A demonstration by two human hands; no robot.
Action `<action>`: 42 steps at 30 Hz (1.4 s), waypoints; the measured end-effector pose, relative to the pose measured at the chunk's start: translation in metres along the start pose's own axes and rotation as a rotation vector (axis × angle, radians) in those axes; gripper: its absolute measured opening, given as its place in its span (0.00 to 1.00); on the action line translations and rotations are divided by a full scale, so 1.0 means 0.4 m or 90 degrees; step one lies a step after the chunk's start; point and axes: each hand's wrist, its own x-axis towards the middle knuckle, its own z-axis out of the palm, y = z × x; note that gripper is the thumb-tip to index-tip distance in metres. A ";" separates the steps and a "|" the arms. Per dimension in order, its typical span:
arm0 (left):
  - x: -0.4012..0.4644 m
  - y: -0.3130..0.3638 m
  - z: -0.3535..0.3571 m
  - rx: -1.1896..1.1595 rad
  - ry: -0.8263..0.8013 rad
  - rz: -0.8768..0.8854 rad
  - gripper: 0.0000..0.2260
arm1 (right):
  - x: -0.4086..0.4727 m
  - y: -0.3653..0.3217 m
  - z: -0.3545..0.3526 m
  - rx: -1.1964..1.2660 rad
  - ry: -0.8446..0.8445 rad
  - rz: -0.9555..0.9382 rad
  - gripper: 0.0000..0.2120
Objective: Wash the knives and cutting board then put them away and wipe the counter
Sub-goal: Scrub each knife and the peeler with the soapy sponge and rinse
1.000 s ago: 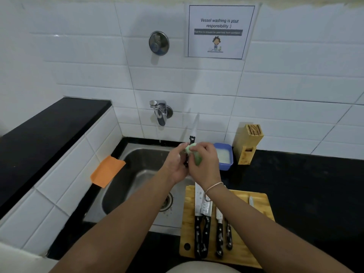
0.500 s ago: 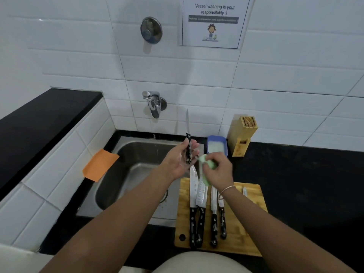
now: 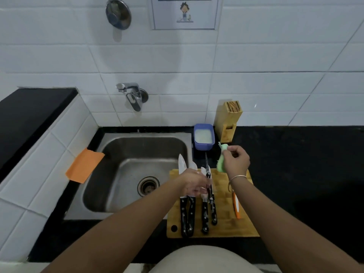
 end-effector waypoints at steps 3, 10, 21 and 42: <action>0.024 -0.001 0.034 0.095 0.059 -0.021 0.11 | 0.011 0.002 -0.022 -0.005 -0.017 0.004 0.04; 0.079 0.001 0.145 0.297 0.105 -0.051 0.10 | 0.046 0.008 -0.076 -0.033 -0.102 -0.023 0.04; 0.117 0.033 0.272 0.529 0.173 -0.008 0.07 | 0.100 0.000 -0.174 -0.013 -0.181 -0.031 0.04; 0.103 0.025 0.065 0.313 0.148 0.187 0.08 | 0.013 -0.118 0.000 0.009 -0.221 -0.062 0.07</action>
